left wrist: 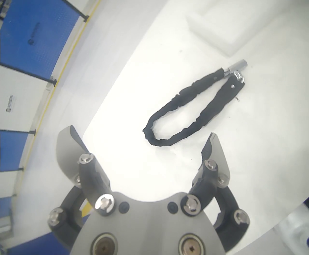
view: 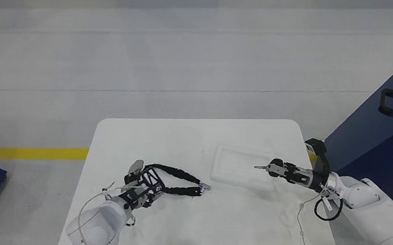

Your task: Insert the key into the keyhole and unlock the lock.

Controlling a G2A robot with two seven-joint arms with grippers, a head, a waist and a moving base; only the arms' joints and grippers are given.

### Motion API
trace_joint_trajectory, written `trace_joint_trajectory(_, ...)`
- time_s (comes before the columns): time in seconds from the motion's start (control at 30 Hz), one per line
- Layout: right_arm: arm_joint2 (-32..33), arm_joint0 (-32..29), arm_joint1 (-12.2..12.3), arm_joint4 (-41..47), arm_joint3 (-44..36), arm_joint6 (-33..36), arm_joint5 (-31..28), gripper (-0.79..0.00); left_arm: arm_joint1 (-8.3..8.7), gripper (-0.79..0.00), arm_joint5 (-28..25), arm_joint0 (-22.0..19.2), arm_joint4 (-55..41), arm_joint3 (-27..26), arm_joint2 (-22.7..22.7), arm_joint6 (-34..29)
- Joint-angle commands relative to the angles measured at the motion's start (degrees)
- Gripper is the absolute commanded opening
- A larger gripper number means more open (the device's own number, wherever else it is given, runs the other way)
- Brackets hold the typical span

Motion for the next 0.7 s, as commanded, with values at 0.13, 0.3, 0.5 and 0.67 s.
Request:
trace_joint_trajectory(0.13, 0.0, 0.0, 0.0, 0.0, 0.0, 0.0, 0.0, -0.785, -1.58, 0.0, -6.2, -11.6, 0.6, 7.1, 10.2, -5.2)
trace_joint_trajectory(0.3, 0.0, 0.0, 0.0, 0.0, 0.0, 0.0, 0.0, -0.785, -3.45, 0.0, -7.4, -18.6, -2.6, 14.6, 16.6, -9.2)
trace_joint_trajectory(0.5, 0.0, 0.0, 0.0, 0.0, 0.0, 0.0, 0.0, -0.785, -4.07, 0.0, -6.6, -20.2, -5.1, 16.7, 17.5, -10.9)
trace_joint_trajectory(0.67, 0.0, 0.0, 0.0, 0.0, 0.0, 0.0, 0.0, -0.785, -4.07, 0.0, -6.6, -20.2, -5.1, 16.7, 17.5, -10.9)
